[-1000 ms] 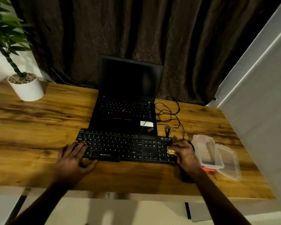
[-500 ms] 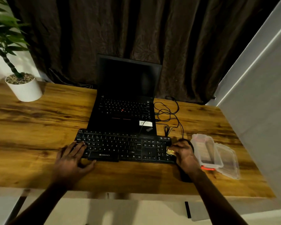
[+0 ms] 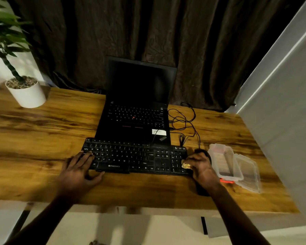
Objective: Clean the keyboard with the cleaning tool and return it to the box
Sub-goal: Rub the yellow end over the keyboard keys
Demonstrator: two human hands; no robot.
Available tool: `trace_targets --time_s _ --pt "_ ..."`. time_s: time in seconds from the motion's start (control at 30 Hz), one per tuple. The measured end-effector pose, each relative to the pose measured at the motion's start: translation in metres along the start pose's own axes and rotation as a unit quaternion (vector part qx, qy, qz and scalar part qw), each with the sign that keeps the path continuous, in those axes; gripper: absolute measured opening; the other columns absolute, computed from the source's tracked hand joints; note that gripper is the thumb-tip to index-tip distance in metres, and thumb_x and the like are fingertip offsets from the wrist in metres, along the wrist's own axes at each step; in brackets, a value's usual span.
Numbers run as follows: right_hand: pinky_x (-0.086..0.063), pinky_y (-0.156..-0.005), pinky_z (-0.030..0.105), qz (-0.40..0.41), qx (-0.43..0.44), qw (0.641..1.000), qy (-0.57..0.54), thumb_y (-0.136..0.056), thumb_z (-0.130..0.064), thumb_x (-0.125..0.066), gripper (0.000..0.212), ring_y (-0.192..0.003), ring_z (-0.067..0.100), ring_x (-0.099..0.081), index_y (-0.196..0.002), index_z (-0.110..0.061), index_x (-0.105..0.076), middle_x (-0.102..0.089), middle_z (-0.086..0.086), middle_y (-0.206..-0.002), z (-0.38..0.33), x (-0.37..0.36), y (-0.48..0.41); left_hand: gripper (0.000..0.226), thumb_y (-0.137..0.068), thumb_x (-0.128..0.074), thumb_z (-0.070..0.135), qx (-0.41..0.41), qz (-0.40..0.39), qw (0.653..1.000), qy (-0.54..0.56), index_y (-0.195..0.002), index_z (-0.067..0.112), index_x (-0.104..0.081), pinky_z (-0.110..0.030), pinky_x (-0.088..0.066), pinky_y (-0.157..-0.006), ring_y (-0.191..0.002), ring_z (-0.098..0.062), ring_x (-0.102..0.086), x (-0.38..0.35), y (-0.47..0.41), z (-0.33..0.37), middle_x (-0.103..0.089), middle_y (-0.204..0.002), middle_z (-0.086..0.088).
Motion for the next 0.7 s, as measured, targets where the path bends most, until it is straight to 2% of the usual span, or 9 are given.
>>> trace_targets --time_s 0.13,0.2,0.3,0.37,0.5,0.6,0.7 --pt "-0.051 -0.091 0.038 0.02 0.005 1.0 -0.011 -0.074 0.003 -0.071 0.047 -0.109 0.021 -0.052 -0.109 -0.027 -0.073 -0.064 -0.001 -0.118 -0.011 -0.002 -0.002 0.087 -0.079 -0.038 0.078 0.002 -0.008 1.0 0.001 -0.131 0.012 -0.063 -0.049 -0.03 -0.11 -0.137 -0.026 -0.045 -0.003 0.001 0.0 -0.058 -0.141 -0.006" --pt "-0.048 -0.093 0.032 0.019 0.025 0.999 -0.028 -0.078 0.002 -0.069 0.046 -0.11 0.016 -0.049 -0.112 -0.028 -0.072 -0.061 -0.003 -0.121 -0.026 -0.006 -0.007 0.087 -0.079 -0.039 0.077 0.003 -0.008 1.0 0.001 -0.131 0.012 -0.063 -0.049 -0.029 -0.111 -0.137 -0.026 -0.044 -0.004 0.001 -0.001 -0.057 -0.141 -0.006" --pt "-0.047 -0.091 0.031 0.01 0.062 0.998 -0.012 -0.08 0.0 -0.069 0.043 -0.11 0.015 -0.048 -0.111 -0.029 -0.072 -0.061 -0.004 -0.12 -0.038 -0.01 -0.005 0.086 -0.079 -0.04 0.077 0.001 -0.004 1.0 0.0 -0.131 0.012 -0.063 -0.048 -0.028 -0.111 -0.137 -0.026 -0.044 -0.003 0.001 0.0 -0.056 -0.142 -0.007" --pt "-0.046 -0.094 0.031 0.004 0.039 0.999 -0.018 -0.081 0.001 -0.065 0.042 -0.113 0.015 -0.048 -0.11 -0.029 -0.073 -0.061 -0.004 -0.121 -0.028 -0.007 -0.001 0.086 -0.08 -0.039 0.077 -0.002 -0.003 1.0 -0.003 -0.131 0.011 -0.063 -0.048 -0.03 -0.11 -0.136 -0.027 -0.044 -0.002 0.0 0.001 -0.057 -0.141 -0.007" --pt "-0.055 -0.085 0.043 0.021 0.019 1.0 -0.013 -0.069 0.011 -0.068 0.048 -0.104 0.023 -0.056 -0.1 -0.025 -0.077 -0.067 0.0 -0.112 -0.004 -0.003 0.003 0.086 -0.081 -0.039 0.077 -0.004 -0.005 1.0 -0.004 -0.131 0.011 -0.062 -0.049 -0.03 -0.11 -0.136 -0.027 -0.044 -0.003 0.0 0.0 -0.057 -0.141 -0.007" --pt "-0.054 -0.087 0.04 0.035 -0.002 0.999 -0.021 -0.069 0.014 -0.069 0.048 -0.103 0.022 -0.056 -0.099 -0.023 -0.077 -0.069 -0.002 -0.109 -0.004 0.001 0.0 0.086 -0.08 -0.039 0.077 -0.005 -0.005 1.0 -0.003 -0.13 0.011 -0.063 -0.049 -0.031 -0.109 -0.136 -0.027 -0.045 -0.004 0.0 0.0 -0.057 -0.141 -0.007" --pt "-0.051 -0.087 0.032 0.035 0.011 0.998 -0.046 -0.078 0.007 -0.069 0.04 -0.104 0.017 -0.052 -0.103 -0.024 -0.076 -0.067 -0.003 -0.112 -0.017 -0.001 -0.005 0.085 -0.079 -0.041 0.076 -0.002 -0.001 1.0 -0.001 -0.128 0.01 -0.064 -0.05 -0.032 -0.108 -0.135 -0.028 -0.046 -0.005 0.0 -0.002 -0.058 -0.14 -0.008"
Point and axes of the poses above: each hand's wrist, its own y-axis away from the middle knuckle, its own x-axis out of the back of the hand, z = x × y, the point moved 2 cm from there along -y, towards the middle knuckle
